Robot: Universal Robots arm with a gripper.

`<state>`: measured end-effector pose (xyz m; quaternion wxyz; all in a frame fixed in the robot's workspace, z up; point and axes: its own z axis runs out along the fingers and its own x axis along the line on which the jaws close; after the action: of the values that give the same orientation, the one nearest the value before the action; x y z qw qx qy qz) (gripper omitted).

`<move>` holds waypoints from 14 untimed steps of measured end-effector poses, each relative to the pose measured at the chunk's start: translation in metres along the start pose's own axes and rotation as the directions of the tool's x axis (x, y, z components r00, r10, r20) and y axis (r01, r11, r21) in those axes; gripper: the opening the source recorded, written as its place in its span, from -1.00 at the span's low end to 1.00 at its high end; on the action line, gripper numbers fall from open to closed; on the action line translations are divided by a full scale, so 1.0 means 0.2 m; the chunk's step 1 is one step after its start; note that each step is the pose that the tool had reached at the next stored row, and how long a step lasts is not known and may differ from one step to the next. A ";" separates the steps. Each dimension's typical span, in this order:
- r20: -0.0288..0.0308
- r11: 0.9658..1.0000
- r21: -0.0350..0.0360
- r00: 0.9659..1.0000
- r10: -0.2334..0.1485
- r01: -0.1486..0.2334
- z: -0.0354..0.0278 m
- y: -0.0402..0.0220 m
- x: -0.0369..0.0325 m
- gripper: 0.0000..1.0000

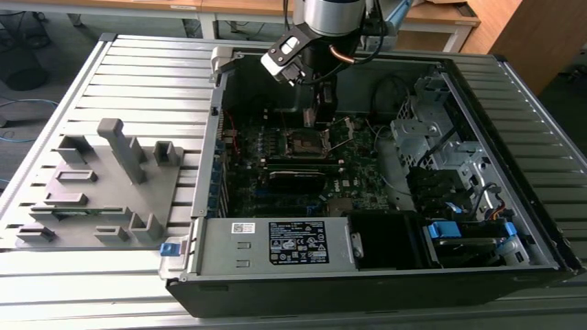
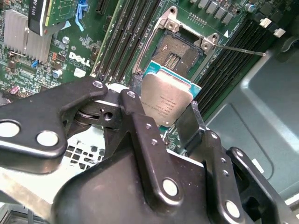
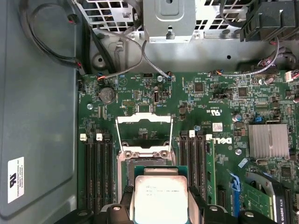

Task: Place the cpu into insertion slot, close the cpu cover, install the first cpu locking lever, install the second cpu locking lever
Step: 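Place the cpu into insertion slot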

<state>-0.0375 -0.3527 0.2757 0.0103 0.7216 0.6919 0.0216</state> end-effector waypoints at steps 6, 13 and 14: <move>0.001 1.000 0.024 1.000 0.000 0.000 0.002 0.000 0.000 0.07; 0.001 1.000 0.026 1.000 0.000 0.000 0.002 0.000 0.000 0.07; 0.001 1.000 0.026 1.000 0.000 0.000 0.003 0.000 0.000 0.07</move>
<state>-0.0375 -0.3527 0.2751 0.0014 0.7218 0.6920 0.0123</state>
